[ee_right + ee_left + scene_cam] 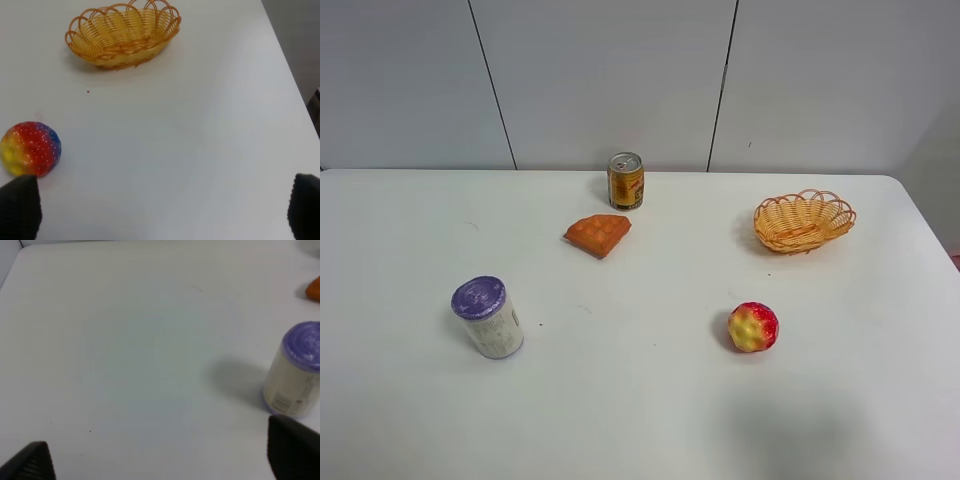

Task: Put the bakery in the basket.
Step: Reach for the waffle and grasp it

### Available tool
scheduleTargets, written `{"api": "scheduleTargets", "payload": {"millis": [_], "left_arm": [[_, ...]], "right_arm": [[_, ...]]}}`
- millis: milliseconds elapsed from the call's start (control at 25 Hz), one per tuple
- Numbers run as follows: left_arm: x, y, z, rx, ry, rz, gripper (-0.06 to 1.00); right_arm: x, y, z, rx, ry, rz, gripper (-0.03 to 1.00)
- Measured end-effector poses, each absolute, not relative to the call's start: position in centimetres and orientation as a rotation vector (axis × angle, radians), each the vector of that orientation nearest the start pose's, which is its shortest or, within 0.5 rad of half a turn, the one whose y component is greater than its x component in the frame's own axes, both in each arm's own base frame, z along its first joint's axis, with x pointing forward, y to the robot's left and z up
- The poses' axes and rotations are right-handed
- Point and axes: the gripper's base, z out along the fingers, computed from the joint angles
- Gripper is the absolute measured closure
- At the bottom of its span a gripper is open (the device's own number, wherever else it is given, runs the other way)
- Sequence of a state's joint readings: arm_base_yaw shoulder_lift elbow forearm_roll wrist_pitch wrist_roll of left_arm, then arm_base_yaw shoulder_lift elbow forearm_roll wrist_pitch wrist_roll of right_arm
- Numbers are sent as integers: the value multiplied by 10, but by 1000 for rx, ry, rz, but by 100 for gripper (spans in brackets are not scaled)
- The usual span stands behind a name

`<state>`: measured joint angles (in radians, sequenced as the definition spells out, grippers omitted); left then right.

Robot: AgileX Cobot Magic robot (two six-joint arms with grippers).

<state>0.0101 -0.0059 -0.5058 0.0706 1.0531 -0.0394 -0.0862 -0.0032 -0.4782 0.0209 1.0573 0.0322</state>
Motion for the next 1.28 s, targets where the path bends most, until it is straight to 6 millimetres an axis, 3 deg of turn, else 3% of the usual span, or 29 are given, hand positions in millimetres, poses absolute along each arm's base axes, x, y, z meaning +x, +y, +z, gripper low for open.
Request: {"api": "scheduleTargets", "payload": {"millis": [720,880,1040,1160,1280], "left_arm": [[-6,6,280,-53,2023,66,10],[-6,6,280,-53,2023,66,10],[-6,6,280,-53,2023,66,10],[-6,6,280,-53,2023,66,10],[-6,6,280,-53,2023,66,10]], "right_arm": [[-3,2,272,88,2055,-25,-2],[3,5,291,-47,2050,-29,-2],[40,10,327,-179,2100,55,-2],[91,15,347,-237,2231,107,-2],[148,29,361,-424,2305,119,-2]]}}
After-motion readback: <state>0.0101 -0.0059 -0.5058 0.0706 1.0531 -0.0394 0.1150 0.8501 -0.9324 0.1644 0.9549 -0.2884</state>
